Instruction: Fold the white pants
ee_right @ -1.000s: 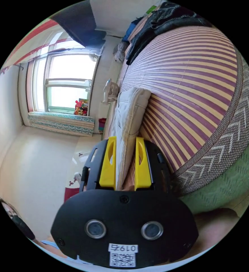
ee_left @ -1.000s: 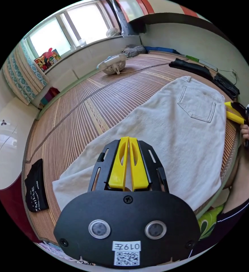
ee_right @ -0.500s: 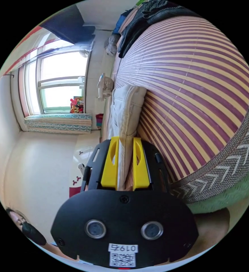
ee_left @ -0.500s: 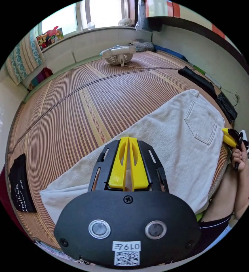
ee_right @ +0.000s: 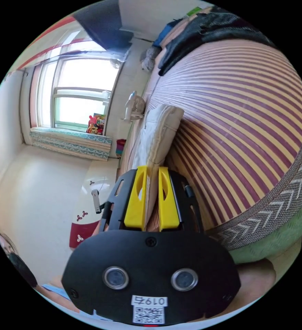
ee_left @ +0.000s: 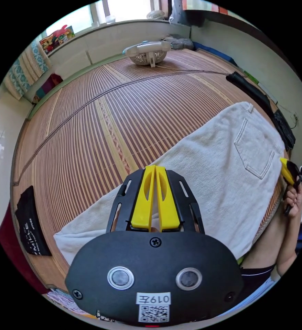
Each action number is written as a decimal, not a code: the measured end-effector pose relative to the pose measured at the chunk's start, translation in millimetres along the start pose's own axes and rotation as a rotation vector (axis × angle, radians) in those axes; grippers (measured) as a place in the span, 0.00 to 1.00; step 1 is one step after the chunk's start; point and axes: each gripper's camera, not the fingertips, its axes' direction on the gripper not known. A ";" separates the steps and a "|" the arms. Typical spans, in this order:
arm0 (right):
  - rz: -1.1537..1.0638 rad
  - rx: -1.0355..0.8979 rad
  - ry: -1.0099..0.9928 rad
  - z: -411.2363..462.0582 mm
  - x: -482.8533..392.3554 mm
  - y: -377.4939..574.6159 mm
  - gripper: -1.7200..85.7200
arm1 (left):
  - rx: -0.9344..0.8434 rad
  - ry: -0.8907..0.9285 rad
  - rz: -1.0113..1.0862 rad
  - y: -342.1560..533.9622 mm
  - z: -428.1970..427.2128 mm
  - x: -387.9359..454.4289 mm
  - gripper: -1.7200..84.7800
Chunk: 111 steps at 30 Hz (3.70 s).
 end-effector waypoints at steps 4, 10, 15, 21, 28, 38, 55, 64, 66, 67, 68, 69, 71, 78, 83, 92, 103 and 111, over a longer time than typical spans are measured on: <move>-0.149 0.039 0.053 1.2 -36.0 14.8 0.08 | -0.057 -0.114 0.063 -19.1 5.5 27.5 0.03; -0.330 0.068 0.106 5.0 -70.7 35.8 0.08 | -0.057 -0.198 0.071 -30.7 11.3 51.6 0.03; -0.271 0.058 0.110 10.8 -57.4 28.0 0.08 | 0.022 -0.039 -0.074 -25.2 -11.7 24.5 0.03; -0.281 0.047 0.112 14.0 -59.9 19.9 0.08 | 0.162 -0.014 0.043 41.9 -65.3 69.9 0.03; -0.223 0.058 0.113 16.1 -46.7 5.5 0.08 | 0.158 0.009 0.127 124.8 -68.6 142.1 0.03; -0.173 0.044 0.116 13.3 -29.0 -27.7 0.08 | 0.015 -0.055 0.158 103.6 -12.1 167.0 0.03; 0.134 0.027 0.034 1.4 24.1 -101.1 0.15 | 0.277 0.247 0.174 -115.9 -46.4 107.6 0.03; 0.135 -0.050 0.021 29.2 24.8 -121.9 0.13 | 0.235 0.428 0.194 -315.6 14.7 75.5 0.03; 0.119 -0.067 0.024 37.2 20.8 -126.7 0.13 | 0.175 0.426 0.216 -355.3 37.6 71.3 0.03; 0.106 -0.071 0.043 41.6 16.9 -127.5 0.12 | 0.139 0.434 0.239 -380.0 52.9 68.7 0.03; 0.088 -0.064 0.068 45.1 11.7 -125.8 0.11 | 0.107 0.458 0.252 -403.0 68.2 64.8 0.04; 0.075 -0.060 0.082 46.7 8.5 -124.5 0.11 | 0.090 0.472 0.253 -413.6 75.6 62.5 0.04; 0.016 -0.056 0.142 52.2 -8.7 -119.5 0.09 | 0.027 0.522 0.253 -456.0 105.1 52.2 0.05; -0.337 -0.114 0.307 70.4 -81.1 -97.7 0.08 | -0.110 0.594 0.460 -546.7 161.4 45.1 0.18; -0.642 -0.082 0.386 87.8 -141.0 -56.0 0.08 | -0.179 0.776 0.540 -592.7 197.1 12.1 0.23; -1.022 -0.067 0.413 103.2 -208.3 21.4 0.08 | -0.238 0.929 0.679 -628.7 241.1 -30.1 0.23; -1.110 -0.073 0.325 118.3 -243.9 69.1 0.08 | -0.276 1.308 0.848 -633.3 255.5 -75.9 0.21; -1.131 -0.061 0.361 137.7 -273.1 110.9 0.08 | -0.101 1.162 0.886 -600.6 208.4 -147.3 0.09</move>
